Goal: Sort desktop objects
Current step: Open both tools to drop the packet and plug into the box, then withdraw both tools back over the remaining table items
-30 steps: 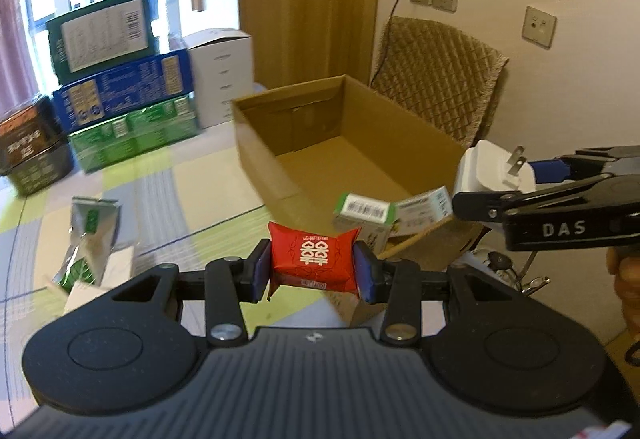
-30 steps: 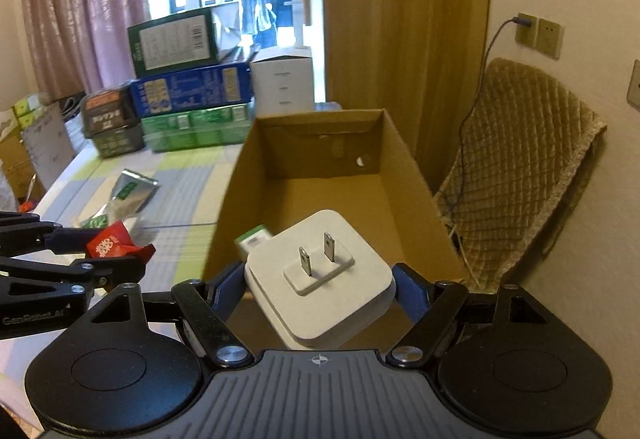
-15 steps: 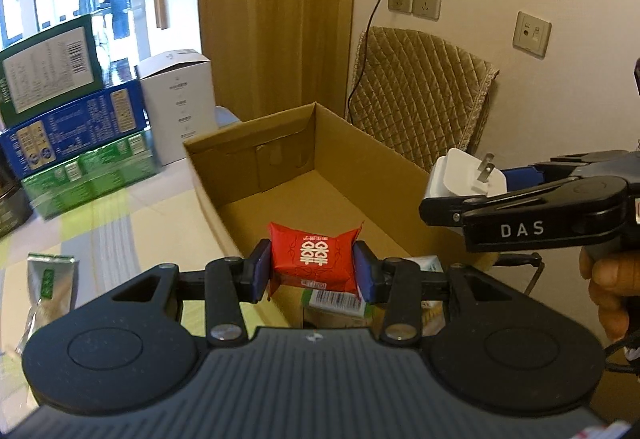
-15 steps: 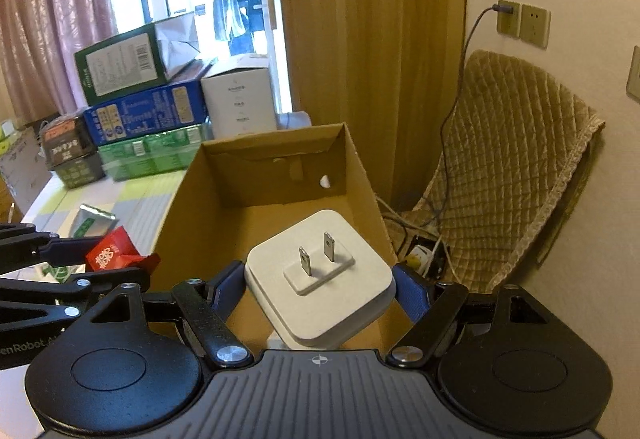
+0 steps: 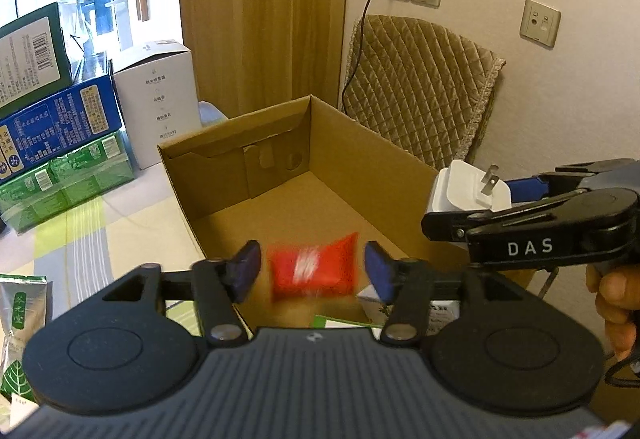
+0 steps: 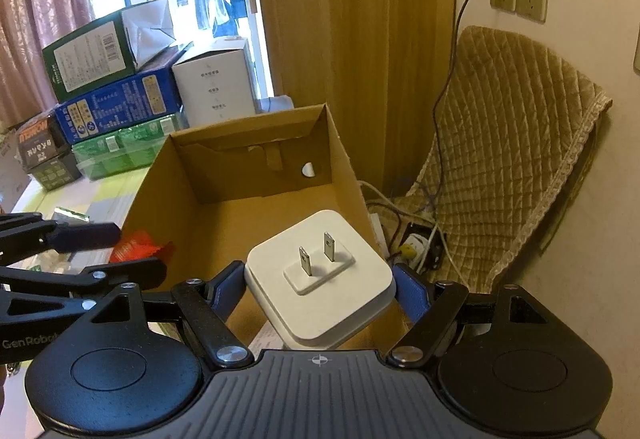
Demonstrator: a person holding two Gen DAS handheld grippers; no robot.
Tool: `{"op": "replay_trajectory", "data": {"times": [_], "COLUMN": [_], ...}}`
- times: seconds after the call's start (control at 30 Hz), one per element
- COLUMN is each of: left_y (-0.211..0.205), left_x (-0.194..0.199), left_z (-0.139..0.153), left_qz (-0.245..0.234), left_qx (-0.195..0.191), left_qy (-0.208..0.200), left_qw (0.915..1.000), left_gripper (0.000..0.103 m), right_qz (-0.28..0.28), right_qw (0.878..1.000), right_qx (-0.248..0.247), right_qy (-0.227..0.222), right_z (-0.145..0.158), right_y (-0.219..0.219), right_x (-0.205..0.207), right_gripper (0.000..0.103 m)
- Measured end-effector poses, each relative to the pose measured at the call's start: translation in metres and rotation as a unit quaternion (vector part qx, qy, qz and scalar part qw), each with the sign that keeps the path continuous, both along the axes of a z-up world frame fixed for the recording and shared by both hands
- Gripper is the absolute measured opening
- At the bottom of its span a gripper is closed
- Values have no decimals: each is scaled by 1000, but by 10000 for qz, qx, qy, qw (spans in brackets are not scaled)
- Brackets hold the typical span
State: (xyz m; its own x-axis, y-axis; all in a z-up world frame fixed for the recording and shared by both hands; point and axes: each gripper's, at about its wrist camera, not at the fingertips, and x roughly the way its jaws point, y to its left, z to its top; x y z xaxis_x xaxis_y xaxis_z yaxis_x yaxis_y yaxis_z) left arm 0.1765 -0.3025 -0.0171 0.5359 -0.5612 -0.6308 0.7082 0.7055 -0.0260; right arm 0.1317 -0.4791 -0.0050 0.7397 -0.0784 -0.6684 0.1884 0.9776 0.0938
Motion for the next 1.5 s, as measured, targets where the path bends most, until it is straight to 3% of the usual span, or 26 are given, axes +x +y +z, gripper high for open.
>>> {"op": "replay_trajectory", "data": {"times": [0.43,0.57,0.9,1.2,1.5], "left_y": [52,68,110,160,215], "left_x": [-8,-15,-44,-80,-114], "left_z": [10,13,21,37,49], "left_qz": [620,760,1067,1437,1836], "left_qx": [-163,-150,-180,-160,-98], "left_qy": [-46,-65,-29,-113,-198], "left_qw": [9979,9970,9941,9894,9828], "left_gripper": [53,53,65,80,96], "right_qz": [255,203,130,580,1108], "right_qw": [9987,9984,9976,9955,9918], "right_qx": [425,452,545,678,627], "right_qy": [-121,-286,-402,-334,-74], "right_z": [-1,7,27,40,32], "right_y": [15,19,40,102,161], "right_x": [17,13,-36,-88,-111], "right_gripper": [76,83,89,94,97]}}
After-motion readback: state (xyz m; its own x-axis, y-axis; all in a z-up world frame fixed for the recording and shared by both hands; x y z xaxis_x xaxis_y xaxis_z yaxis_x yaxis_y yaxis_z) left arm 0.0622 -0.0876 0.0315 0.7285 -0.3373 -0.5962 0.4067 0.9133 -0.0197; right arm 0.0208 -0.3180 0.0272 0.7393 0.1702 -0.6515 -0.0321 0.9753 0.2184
